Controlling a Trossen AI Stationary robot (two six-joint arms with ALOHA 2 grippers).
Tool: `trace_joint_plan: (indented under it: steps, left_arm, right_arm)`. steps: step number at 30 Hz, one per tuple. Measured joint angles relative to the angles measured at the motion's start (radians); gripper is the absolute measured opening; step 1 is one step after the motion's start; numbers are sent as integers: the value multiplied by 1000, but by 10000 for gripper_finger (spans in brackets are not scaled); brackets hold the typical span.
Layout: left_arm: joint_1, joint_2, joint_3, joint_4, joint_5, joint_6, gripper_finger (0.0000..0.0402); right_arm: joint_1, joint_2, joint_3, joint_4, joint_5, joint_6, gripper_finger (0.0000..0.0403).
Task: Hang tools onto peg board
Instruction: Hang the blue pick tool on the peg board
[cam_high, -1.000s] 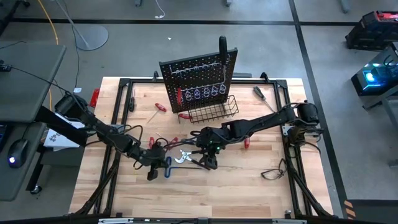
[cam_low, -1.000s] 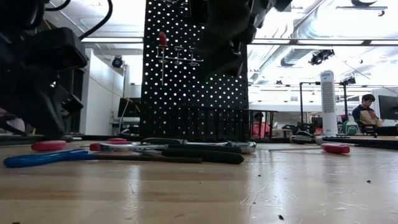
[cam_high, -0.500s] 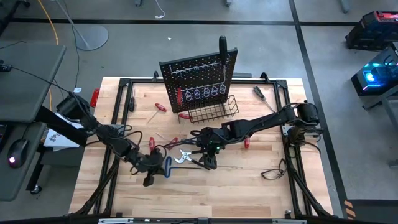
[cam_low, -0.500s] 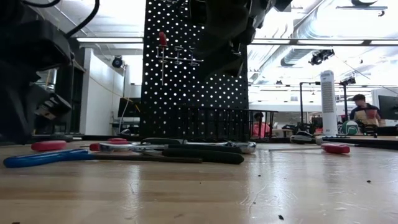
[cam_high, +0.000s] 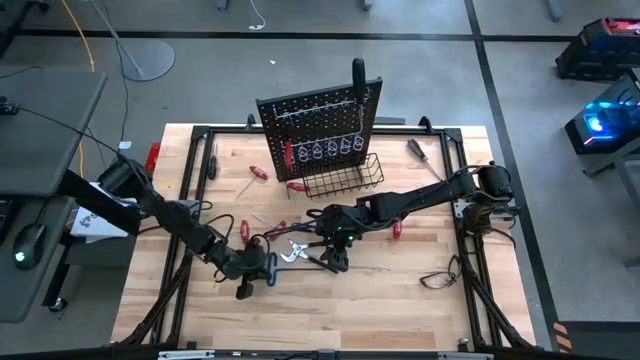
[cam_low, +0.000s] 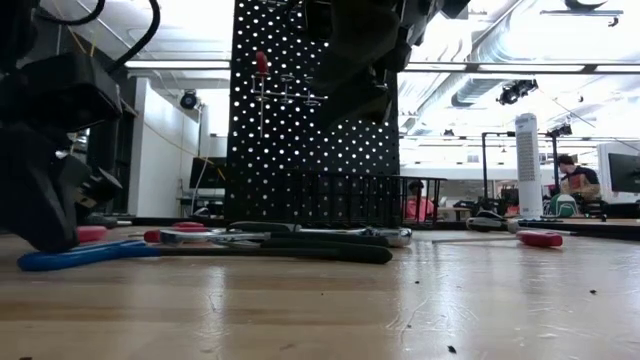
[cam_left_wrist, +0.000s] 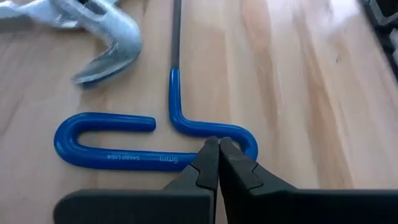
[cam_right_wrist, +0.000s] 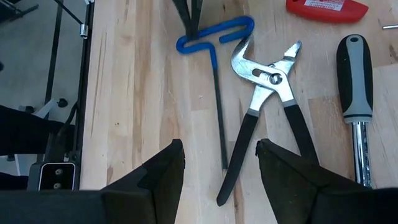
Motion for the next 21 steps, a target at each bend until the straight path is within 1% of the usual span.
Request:
trace_joint_plan:
  steps: [3, 5, 8, 16, 21]
  left_arm:
    - [-11, 64, -34, 144, -23, -11, 0]
    - [-11, 102, -47, 227, -19, -14, 0]
    - [-11, 142, -49, 297, -18, -13, 0]
    - [-12, 157, -53, 326, -27, -12, 0]
    - [-12, 157, -53, 326, -35, -12, 0]
  right_arm:
    - [17, 7, 0, -2, -20, -30, 193]
    - [27, 27, 0, 2, -33, -52, 193]
    - [39, 60, 0, 29, -39, -63, 193]
    - [76, 164, 1, 100, -44, -100, 193]
    - [100, 214, 1, 103, -2, -143, 193]
